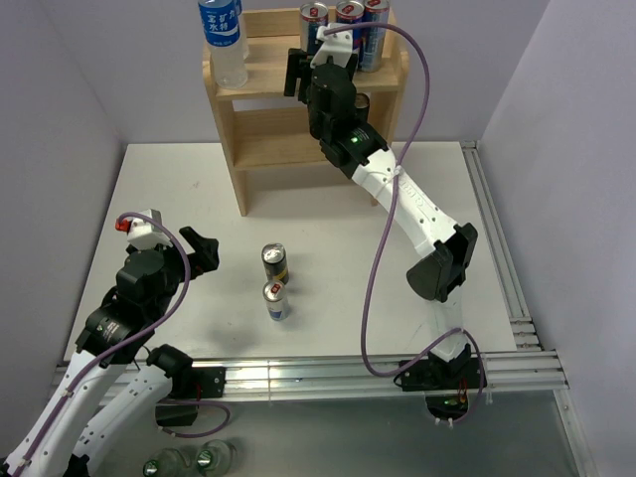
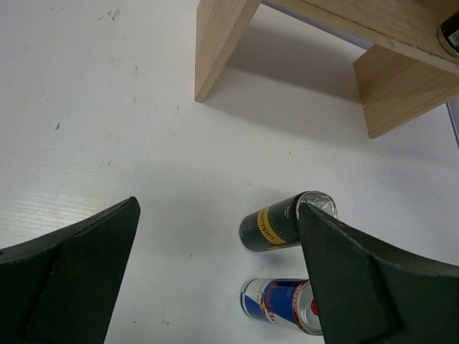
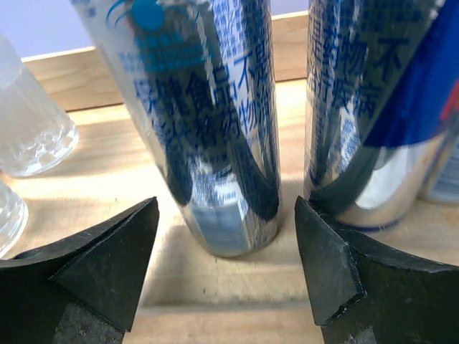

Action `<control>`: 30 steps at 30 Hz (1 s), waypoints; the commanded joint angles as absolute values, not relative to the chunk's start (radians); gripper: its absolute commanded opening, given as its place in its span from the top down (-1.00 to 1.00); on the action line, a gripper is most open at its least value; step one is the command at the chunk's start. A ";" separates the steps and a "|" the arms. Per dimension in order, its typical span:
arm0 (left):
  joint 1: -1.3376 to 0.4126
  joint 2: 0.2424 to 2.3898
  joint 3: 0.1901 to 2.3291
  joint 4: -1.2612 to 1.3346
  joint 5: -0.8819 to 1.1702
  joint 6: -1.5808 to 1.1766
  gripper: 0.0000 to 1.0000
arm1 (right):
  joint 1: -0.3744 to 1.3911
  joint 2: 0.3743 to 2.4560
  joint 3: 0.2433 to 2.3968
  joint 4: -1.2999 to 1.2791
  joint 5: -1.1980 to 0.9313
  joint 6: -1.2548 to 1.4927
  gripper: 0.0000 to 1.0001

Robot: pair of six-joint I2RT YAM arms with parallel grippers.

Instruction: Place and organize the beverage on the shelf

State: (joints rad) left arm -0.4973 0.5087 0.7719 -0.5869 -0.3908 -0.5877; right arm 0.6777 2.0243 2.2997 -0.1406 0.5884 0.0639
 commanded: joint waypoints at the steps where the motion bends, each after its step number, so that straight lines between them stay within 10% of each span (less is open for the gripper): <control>1: -0.499 0.514 0.770 -0.545 -0.408 -0.580 -0.99 | 0.706 1.982 2.235 -0.181 0.630 0.072 -0.67; 30: -0.499 0.540 0.770 -0.515 -0.371 -0.523 -0.99 | 1.198 1.123 1.191 -0.471 0.793 0.560 -1.00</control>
State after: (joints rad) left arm -0.4973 0.5308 0.7719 -0.5747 -0.3893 -0.5560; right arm 1.1580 1.1740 1.2629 -0.3958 0.8169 0.4118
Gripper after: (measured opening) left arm 0.994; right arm 0.992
